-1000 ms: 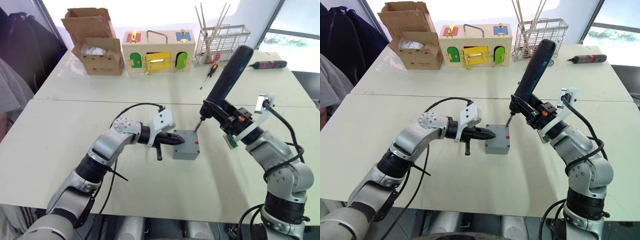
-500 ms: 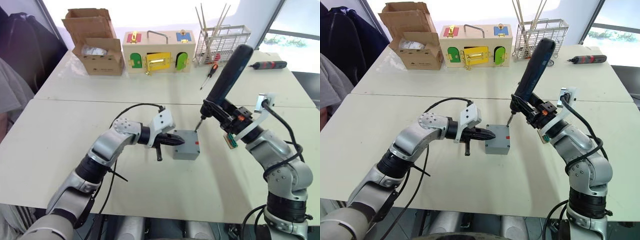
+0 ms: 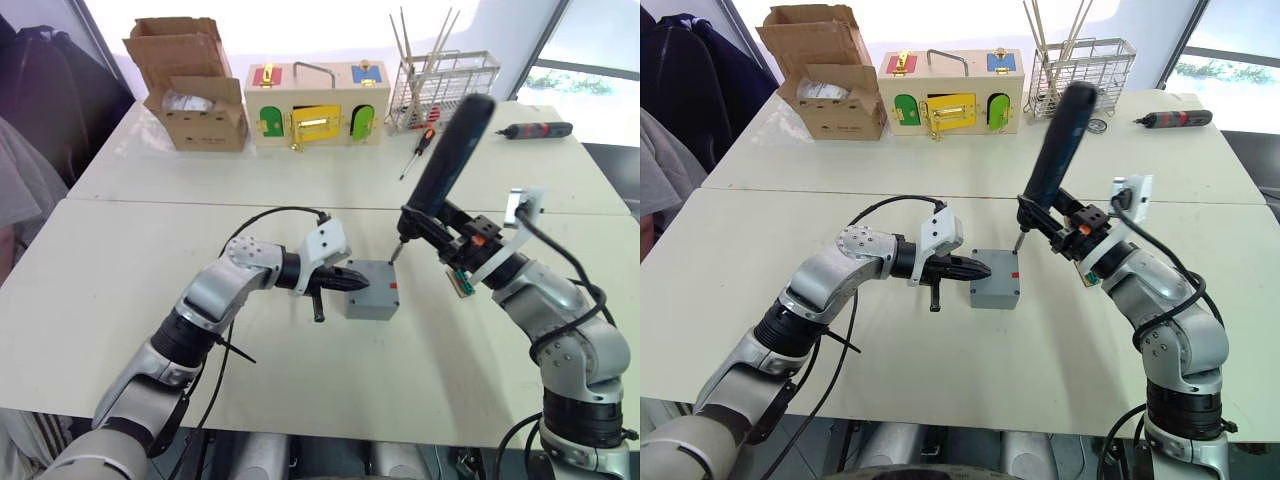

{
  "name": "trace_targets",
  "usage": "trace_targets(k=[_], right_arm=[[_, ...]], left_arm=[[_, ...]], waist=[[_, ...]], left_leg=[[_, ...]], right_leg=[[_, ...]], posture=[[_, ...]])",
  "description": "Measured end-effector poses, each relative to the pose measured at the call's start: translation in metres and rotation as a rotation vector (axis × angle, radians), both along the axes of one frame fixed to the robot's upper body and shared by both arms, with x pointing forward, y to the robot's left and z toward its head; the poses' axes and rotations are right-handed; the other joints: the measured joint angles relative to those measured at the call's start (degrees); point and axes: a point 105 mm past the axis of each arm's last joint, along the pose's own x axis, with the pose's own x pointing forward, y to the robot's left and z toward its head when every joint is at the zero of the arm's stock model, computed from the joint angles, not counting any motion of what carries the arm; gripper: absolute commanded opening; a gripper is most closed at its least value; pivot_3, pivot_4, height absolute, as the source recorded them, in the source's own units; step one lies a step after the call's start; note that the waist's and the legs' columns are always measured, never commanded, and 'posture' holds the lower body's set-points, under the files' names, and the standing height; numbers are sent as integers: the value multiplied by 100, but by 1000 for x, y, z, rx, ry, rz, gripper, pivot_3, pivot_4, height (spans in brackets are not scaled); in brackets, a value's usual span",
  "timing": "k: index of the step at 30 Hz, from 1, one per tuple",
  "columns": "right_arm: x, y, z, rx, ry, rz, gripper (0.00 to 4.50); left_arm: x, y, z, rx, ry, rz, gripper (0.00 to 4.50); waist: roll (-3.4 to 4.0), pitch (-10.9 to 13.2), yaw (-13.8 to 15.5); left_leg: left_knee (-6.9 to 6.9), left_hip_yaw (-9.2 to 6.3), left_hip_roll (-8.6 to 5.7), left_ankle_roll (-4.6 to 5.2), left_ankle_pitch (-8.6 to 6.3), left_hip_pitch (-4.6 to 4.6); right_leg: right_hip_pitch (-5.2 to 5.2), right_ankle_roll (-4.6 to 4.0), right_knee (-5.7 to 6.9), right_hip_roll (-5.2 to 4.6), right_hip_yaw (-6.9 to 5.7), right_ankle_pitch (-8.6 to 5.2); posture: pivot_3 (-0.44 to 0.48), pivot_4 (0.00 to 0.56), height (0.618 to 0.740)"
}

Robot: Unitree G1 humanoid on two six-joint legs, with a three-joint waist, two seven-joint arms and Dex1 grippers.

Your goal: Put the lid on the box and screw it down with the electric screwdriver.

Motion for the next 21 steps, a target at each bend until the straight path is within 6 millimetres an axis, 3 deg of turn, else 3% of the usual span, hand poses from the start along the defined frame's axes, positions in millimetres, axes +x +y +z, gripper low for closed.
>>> trace_targets(k=[5, 14, 21], right_arm=[[-1, 6, -5, -40, -16, 6, 1828], [-6, 5, -17, -54, -21, -1, 1828], [-6, 8, -19, -72, -30, 7, 1828]], left_arm=[[1, -2, -5, 11, 6, 6, 0], [-7, -1, -13, 18, 40, -6, 0], [-11, 1, -15, 43, 46, -29, 0]], waist=[[-15, -12, 4], [-80, -110, 9], [-83, -143, 11]], left_leg=[[-17, 0, 10, 28, -17, 63], [-21, -4, 17, 62, -40, 85], [-24, -6, 18, 66, -43, 89]], right_leg=[[81, 0, -69, 11, -5, -1], [104, -1, -76, 17, -5, -2], [106, -2, -79, 18, -4, -2]], posture=[[0, 150, 739], [0, 150, 739], [0, 150, 739]])
